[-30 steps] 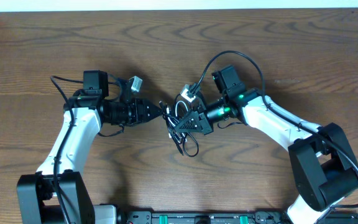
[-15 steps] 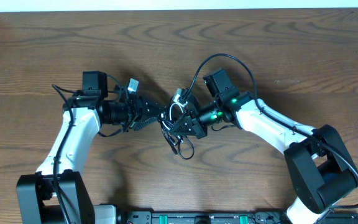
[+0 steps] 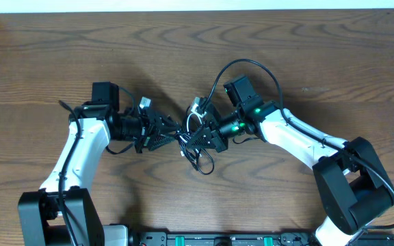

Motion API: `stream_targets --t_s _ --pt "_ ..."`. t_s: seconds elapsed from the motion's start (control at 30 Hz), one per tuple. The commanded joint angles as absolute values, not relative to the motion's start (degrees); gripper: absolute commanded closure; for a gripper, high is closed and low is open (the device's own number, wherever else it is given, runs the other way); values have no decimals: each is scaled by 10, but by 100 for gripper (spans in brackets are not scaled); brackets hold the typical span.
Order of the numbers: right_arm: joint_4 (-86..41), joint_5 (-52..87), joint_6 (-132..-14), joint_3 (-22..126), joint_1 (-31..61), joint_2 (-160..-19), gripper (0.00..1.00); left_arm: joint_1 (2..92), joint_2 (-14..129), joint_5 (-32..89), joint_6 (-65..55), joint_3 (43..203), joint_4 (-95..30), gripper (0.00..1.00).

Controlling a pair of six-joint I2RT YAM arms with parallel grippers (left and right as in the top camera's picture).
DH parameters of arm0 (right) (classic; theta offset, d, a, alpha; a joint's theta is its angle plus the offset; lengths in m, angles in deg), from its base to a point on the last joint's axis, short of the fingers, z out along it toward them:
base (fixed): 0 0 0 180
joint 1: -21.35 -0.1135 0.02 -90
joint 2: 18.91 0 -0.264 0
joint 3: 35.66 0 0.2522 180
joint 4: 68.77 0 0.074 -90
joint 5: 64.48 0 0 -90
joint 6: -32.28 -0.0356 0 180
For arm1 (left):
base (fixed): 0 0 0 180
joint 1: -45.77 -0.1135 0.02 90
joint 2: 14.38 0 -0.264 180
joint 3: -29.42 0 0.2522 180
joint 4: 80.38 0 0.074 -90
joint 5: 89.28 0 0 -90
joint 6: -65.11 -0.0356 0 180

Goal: Untangle cables

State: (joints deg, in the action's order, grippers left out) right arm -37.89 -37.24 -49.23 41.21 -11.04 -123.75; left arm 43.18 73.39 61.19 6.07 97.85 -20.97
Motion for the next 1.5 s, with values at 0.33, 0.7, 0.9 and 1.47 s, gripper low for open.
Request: stream_targets --t_s 0.33,0.7,0.9,1.47 --pt "-384 -368 -478 411 -113 -1222 99 433 736 633 152 978 -190 65" --pt "-386 -350 -478 411 -113 -1222 99 433 736 633 198 978 -178 65" --pt "-393 -343 -478 411 -113 -1222 99 433 736 619 198 978 -178 65" --pt "-394 -350 -478 411 -133 -1222 99 433 736 580 270 978 -178 65"
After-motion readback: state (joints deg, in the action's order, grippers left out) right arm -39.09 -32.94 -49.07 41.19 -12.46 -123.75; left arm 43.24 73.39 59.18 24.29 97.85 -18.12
